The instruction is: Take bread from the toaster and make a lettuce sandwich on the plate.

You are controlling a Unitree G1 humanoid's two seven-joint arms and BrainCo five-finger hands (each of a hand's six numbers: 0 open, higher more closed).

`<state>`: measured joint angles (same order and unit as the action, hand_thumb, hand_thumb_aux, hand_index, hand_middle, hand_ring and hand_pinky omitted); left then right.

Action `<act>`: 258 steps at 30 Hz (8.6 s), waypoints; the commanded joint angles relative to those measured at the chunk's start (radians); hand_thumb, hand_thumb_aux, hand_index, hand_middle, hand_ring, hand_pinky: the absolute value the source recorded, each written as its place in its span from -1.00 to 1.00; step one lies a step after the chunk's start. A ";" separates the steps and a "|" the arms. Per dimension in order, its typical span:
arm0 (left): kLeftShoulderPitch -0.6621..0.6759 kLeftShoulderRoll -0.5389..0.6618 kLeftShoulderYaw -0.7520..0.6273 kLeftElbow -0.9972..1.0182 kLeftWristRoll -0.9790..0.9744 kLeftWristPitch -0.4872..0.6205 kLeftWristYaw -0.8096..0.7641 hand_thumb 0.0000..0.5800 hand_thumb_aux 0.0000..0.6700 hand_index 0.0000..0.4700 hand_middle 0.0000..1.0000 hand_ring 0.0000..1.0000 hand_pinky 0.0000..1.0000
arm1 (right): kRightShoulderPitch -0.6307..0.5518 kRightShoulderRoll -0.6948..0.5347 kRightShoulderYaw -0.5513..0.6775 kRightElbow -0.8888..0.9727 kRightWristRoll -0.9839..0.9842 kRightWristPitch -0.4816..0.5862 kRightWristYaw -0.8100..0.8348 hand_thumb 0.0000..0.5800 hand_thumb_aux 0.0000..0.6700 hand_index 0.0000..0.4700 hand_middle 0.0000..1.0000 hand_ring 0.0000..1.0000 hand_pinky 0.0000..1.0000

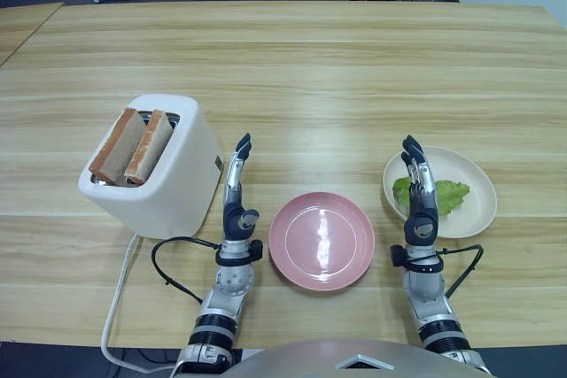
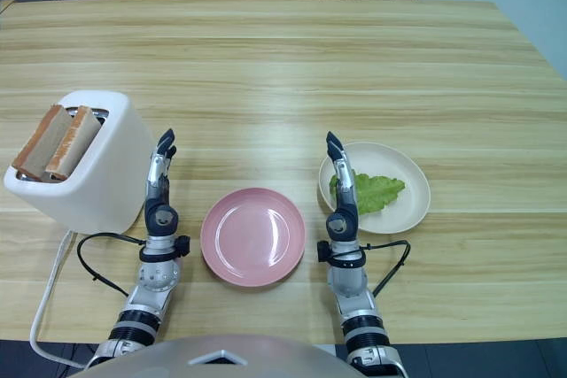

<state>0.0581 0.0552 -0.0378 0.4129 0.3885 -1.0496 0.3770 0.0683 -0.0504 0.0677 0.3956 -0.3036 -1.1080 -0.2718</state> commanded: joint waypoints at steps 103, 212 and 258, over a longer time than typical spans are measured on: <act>-0.073 0.557 0.383 -0.262 0.070 0.680 0.289 1.00 1.00 1.00 1.00 1.00 1.00 | -0.049 -0.199 0.244 0.132 -0.451 0.056 -0.364 -1.00 -1.00 -1.00 -1.00 -1.00 -1.00; 0.295 0.344 0.432 -0.635 0.430 0.628 0.250 -1.00 -1.00 -1.00 -1.00 -1.00 -1.00 | -0.164 -0.511 0.512 -0.135 -0.831 0.529 -0.572 1.00 1.00 1.00 -1.00 -1.00 -1.00; 0.204 0.744 0.351 -0.390 0.228 0.720 -0.281 1.00 1.00 1.00 -1.00 -1.00 -1.00 | -0.121 -0.519 0.526 -0.106 -0.851 0.627 -0.590 -1.00 -1.00 -1.00 -1.00 -1.00 -1.00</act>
<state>0.2537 0.7881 0.3539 -0.0177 0.6076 -0.3206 0.1365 -0.0614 -0.5712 0.5896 0.2917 -1.1557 -0.4838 -0.8644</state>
